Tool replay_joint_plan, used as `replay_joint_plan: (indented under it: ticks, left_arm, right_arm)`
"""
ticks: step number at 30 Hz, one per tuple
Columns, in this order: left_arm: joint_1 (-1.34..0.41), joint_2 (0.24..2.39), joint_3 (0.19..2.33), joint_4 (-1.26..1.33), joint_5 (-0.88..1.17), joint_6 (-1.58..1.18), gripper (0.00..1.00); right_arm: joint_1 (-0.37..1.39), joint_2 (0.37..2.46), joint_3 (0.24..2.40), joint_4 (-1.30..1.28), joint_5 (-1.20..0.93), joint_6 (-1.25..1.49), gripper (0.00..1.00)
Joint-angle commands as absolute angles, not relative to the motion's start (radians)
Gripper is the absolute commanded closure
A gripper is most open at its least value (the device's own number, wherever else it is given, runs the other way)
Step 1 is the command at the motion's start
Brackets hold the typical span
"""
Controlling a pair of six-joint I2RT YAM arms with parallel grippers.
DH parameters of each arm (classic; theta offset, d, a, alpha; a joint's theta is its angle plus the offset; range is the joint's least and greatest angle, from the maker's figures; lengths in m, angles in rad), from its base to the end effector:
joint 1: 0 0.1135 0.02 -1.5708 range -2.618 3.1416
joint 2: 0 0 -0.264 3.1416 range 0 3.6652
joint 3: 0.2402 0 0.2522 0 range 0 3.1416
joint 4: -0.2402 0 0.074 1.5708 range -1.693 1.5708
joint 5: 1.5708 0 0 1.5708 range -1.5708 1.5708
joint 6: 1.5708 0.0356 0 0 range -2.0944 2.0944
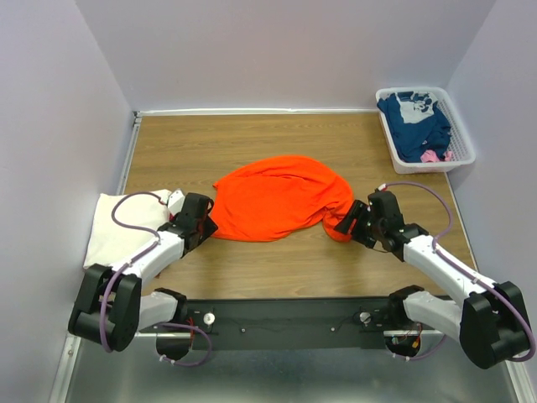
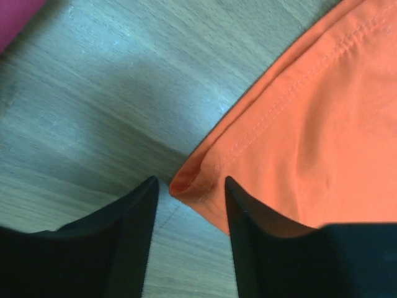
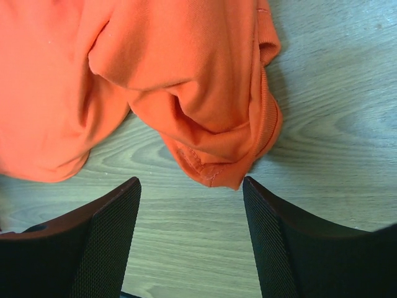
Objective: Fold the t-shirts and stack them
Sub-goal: Flatten the tshirt out
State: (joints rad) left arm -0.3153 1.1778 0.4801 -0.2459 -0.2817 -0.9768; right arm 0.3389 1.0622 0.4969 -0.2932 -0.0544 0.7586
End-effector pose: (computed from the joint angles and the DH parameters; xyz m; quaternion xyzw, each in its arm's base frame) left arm 0.2014 -0.0553 0.1584 -0.3468 0.8767 -0.0773 0.3243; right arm 0.1899 0.0690 0.1806 0.1859 0.9183 0.2036 0.2841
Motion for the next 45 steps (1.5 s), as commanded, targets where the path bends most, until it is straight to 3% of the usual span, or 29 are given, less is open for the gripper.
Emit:
replay_joint_plan:
  ticks: [1, 4, 6, 7, 8, 15, 18, 22, 23, 25, 26, 28, 32, 37, 45]
  left_arm:
    - [-0.313, 1.230, 0.506, -0.213, -0.331, -0.959, 0.54]
    - [-0.311, 1.261, 0.518, -0.203, -0.328, -0.940, 0.68]
    - [-0.311, 1.264, 0.528, -0.192, -0.325, -0.917, 0.83]
    - [-0.311, 1.264, 0.543, -0.190, -0.328, -0.910, 0.95]
    - [-0.311, 1.261, 0.552, -0.190, -0.331, -0.902, 1.00]
    - [-0.299, 1.227, 0.682, -0.227, -0.334, -0.827, 1.00]
    - [-0.290, 1.223, 0.730, -0.232, -0.316, -0.795, 1.00]
    - [-0.275, 1.229, 0.776, -0.230, -0.295, -0.761, 1.00]
    - [-0.273, 1.227, 0.788, -0.229, -0.288, -0.753, 1.00]
    - [-0.256, 1.229, 0.807, -0.227, -0.276, -0.730, 1.00]
    - [-0.247, 1.229, 0.814, -0.227, -0.273, -0.723, 1.00]
    - [-0.229, 1.226, 0.834, -0.216, -0.267, -0.700, 1.00]
    - [-0.146, 1.250, 0.932, -0.195, -0.221, -0.687, 1.00]
    - [-0.112, 1.307, 1.077, -0.195, -0.150, -0.677, 1.00]
    - [-0.051, 1.172, 1.215, -0.233, -0.155, -0.620, 1.00]
  right_arm:
    - [0.337, 1.065, 0.474, -0.275, -0.014, 0.756, 0.27]
    - [0.339, 1.066, 0.468, -0.270, -0.008, 0.759, 0.27]
    - [0.339, 1.075, 0.463, -0.267, -0.005, 0.764, 0.27]
    - [0.337, 1.077, 0.457, -0.265, -0.005, 0.767, 0.27]
    - [0.339, 1.081, 0.454, -0.262, -0.005, 0.769, 0.27]
    - [0.339, 1.124, 0.445, -0.245, 0.055, 0.787, 0.29]
    - [0.337, 1.147, 0.452, -0.230, 0.077, 0.798, 0.36]
    - [0.337, 1.178, 0.485, -0.218, 0.087, 0.819, 0.54]
    - [0.339, 1.183, 0.489, -0.215, 0.083, 0.830, 0.66]
    - [0.337, 1.200, 0.509, -0.209, 0.064, 0.834, 0.78]
    - [0.339, 1.203, 0.521, -0.209, 0.064, 0.830, 0.91]
    - [0.337, 1.203, 0.558, -0.218, 0.090, 0.810, 0.99]
    - [0.324, 1.245, 0.780, -0.265, 0.189, 0.746, 1.00]
    - [0.192, 1.342, 1.008, -0.276, 0.130, 0.703, 0.99]
    - [0.126, 1.218, 1.202, -0.382, 0.167, 0.606, 1.00]
